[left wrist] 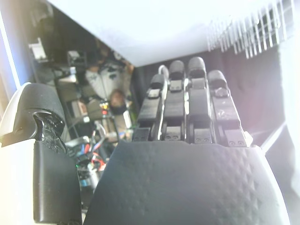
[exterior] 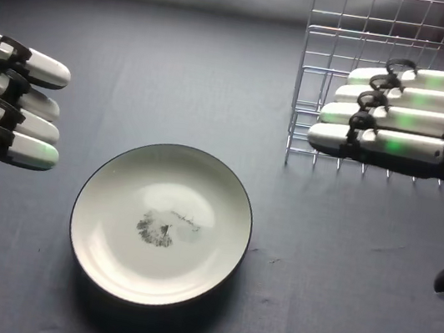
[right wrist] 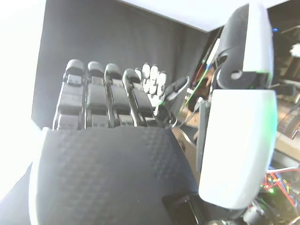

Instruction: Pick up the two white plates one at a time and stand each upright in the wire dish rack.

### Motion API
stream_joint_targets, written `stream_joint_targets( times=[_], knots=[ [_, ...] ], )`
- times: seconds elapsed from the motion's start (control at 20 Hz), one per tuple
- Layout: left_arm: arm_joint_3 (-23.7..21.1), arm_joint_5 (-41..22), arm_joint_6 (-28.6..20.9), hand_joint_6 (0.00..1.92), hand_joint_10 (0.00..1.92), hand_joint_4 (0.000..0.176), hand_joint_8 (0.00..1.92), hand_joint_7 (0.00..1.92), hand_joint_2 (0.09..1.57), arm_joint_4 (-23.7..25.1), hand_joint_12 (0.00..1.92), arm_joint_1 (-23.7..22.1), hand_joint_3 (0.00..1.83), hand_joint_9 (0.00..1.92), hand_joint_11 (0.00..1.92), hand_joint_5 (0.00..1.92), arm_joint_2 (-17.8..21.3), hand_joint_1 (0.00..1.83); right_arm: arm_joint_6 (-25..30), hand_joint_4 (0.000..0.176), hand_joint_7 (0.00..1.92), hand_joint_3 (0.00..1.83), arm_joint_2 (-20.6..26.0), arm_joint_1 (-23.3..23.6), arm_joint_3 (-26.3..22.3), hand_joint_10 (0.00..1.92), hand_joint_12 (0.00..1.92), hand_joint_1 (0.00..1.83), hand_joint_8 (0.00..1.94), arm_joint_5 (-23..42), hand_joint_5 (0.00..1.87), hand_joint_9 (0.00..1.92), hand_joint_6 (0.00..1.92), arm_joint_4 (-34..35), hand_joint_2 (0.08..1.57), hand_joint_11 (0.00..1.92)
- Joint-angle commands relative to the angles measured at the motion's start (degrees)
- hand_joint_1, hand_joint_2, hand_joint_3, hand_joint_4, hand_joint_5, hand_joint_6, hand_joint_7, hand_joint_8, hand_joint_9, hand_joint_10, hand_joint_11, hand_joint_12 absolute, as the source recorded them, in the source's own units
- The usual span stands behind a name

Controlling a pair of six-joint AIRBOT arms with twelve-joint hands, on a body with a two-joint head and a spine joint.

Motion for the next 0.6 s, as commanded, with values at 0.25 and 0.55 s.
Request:
stream_joint_targets(
  times=[0.25, 0.55],
  knots=[
    [-1.5, -1.7, -1.3, 0.00, 0.00, 0.000, 0.00, 0.00, 1.09, -5.3, 0.00, -0.7, 0.03, 0.00, 0.00, 0.00, 0.5, 0.00, -0.8, 0.000, 0.01, 0.01, -3.0, -1.1, 5.0, 0.00, 0.00, 0.00, 0.00, 13.0, 0.02, 0.00, 0.01, 2.7, 1.15, 0.00],
    [-1.7, -0.2, -3.3, 0.00, 0.00, 0.000, 0.00, 0.00, 1.06, -3.3, 0.00, -1.0, 0.01, 0.00, 0.00, 0.00, -1.3, 0.00, -3.1, 0.000, 0.02, 0.00, -5.1, -4.9, 8.7, 0.00, 0.00, 0.00, 0.00, 20.1, 0.02, 0.00, 0.00, 2.7, 1.15, 0.00]
  ],
)
